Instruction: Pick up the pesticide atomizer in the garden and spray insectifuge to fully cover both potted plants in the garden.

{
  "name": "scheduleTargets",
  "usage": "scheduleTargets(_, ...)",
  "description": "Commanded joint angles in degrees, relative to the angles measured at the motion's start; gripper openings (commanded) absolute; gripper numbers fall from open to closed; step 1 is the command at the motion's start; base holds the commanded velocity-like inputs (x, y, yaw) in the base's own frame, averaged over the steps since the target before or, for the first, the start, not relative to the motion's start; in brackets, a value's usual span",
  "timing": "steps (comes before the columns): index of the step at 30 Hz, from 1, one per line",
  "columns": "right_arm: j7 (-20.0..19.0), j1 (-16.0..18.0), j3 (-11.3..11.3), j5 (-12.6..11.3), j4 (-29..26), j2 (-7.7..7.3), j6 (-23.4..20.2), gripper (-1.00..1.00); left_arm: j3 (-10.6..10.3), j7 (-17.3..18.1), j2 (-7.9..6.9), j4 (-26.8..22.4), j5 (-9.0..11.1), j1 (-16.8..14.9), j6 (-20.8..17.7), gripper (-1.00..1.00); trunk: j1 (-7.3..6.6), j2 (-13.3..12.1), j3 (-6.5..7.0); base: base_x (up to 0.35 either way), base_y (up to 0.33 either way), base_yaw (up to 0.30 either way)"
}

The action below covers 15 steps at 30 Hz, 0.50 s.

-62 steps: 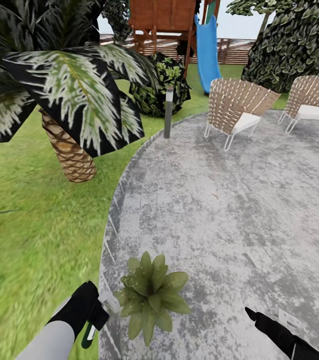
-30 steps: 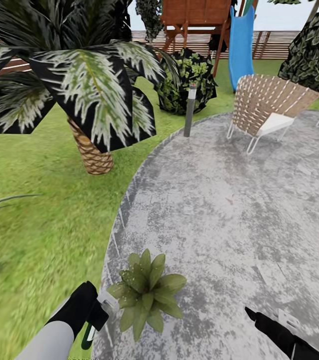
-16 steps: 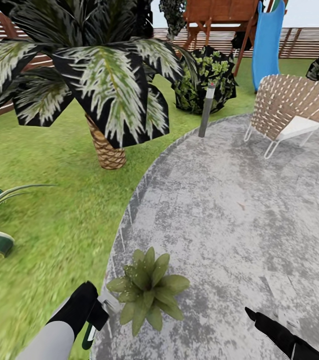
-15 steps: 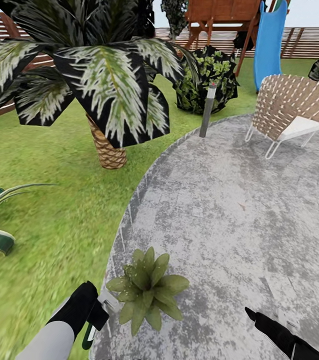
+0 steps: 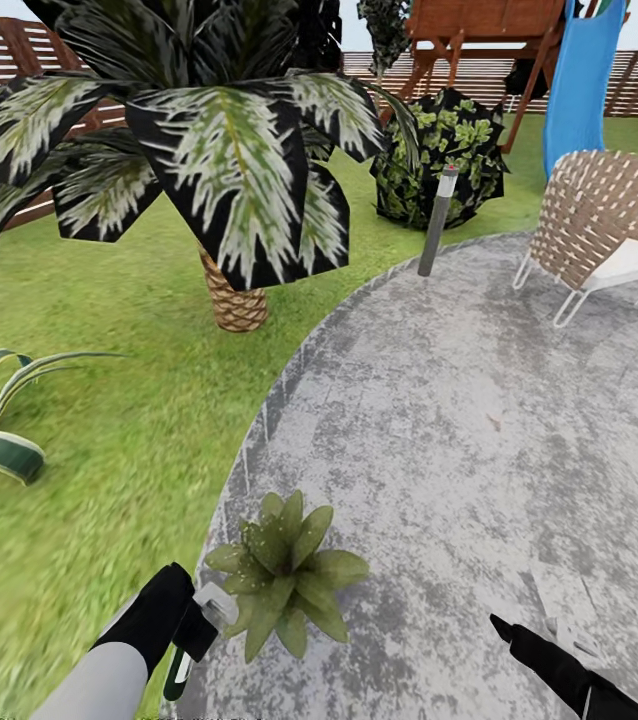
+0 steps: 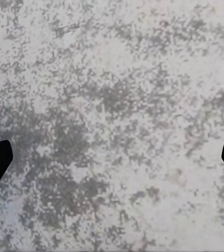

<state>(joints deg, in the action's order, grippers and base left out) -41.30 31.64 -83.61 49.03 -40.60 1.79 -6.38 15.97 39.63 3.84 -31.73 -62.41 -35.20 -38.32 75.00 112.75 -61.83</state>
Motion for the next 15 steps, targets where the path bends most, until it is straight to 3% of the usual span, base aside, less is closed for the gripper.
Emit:
scheduleTargets(1, -0.4, 0.1, -0.3, 0.1, -0.2, 0.05, -0.3, 1.0, 0.5, 0.4, 0.1, -0.1, -0.5, 0.0, -0.1, -1.0, -0.01, 0.0, -0.07, 0.0, -0.008, 0.185)
scheduleTargets(8, -0.3, 0.1, -0.3, 0.2, -0.1, 0.05, -0.3, 1.0, 0.5, 0.4, 0.11, -0.1, -0.4, 0.0, -0.1, -1.0, -0.01, 0.0, -0.24, 0.0, -0.008, 0.223)
scheduleTargets(15, -0.3, 0.1, -0.3, 0.2, -0.2, 0.01, -0.2, 1.0, 0.5, 0.4, 0.09, -0.1, -0.4, 0.0, -0.1, -1.0, -0.01, 0.0, -0.38, 0.0, -0.26, 0.178)
